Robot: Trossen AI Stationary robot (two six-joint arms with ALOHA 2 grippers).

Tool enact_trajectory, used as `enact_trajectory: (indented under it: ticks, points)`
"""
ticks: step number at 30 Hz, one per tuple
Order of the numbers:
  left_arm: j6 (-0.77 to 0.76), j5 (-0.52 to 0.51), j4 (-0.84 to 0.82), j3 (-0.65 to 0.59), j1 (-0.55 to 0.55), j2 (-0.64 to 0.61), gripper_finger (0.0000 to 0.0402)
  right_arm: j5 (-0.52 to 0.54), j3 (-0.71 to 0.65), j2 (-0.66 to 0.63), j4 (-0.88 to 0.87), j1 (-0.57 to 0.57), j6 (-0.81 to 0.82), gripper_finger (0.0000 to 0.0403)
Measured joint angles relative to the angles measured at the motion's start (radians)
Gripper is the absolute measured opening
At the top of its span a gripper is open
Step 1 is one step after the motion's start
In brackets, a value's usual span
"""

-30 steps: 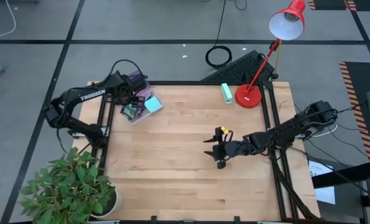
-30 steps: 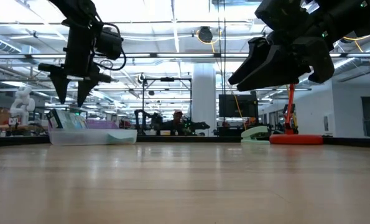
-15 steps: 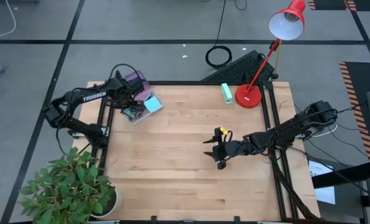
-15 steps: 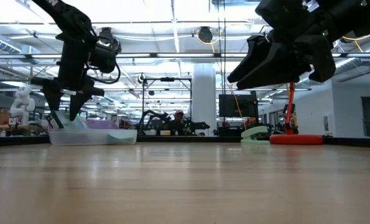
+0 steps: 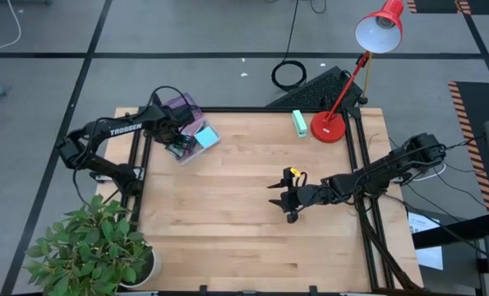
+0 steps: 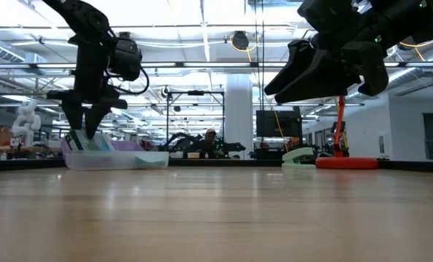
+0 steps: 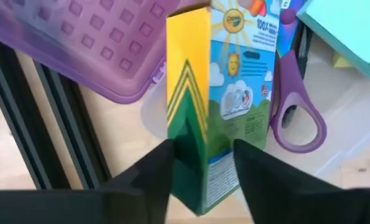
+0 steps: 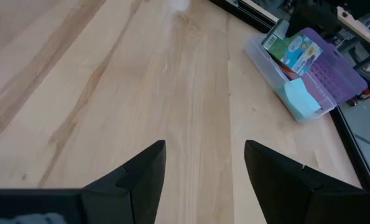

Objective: Pack school essentials
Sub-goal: Put the crayon box into the purple supply box

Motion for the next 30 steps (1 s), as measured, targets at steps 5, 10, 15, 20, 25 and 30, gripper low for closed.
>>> enact_trajectory:
  ticks: [5,10,15,20,25,30]
  points:
    - [0.035,-0.039,0.003,0.021,-0.032,0.000,0.0098,0.001,0.000,0.000,0.000,-0.014,0.001,0.0212]
    - [0.051,-0.055,0.003,0.050,-0.052,0.000,0.0032,0.001,0.000,0.000,0.000,-0.017,0.002,0.0212]
    - [0.079,-0.059,0.003,0.097,-0.087,0.000,0.0006,0.002,0.000,0.000,0.000,-0.021,0.003,0.0212]
    - [0.119,-0.083,0.003,0.118,-0.156,0.000,0.0017,0.002,0.000,0.000,0.000,-0.021,0.003,0.0212]
    - [0.112,-0.146,-0.022,0.114,-0.211,0.000,0.0004,0.002,0.000,0.000,-0.001,-0.021,0.003,0.0212]
    - [0.108,-0.254,-0.084,0.114,-0.268,0.000,0.0005,0.003,0.000,0.000,-0.001,-0.021,0.003,0.0212]
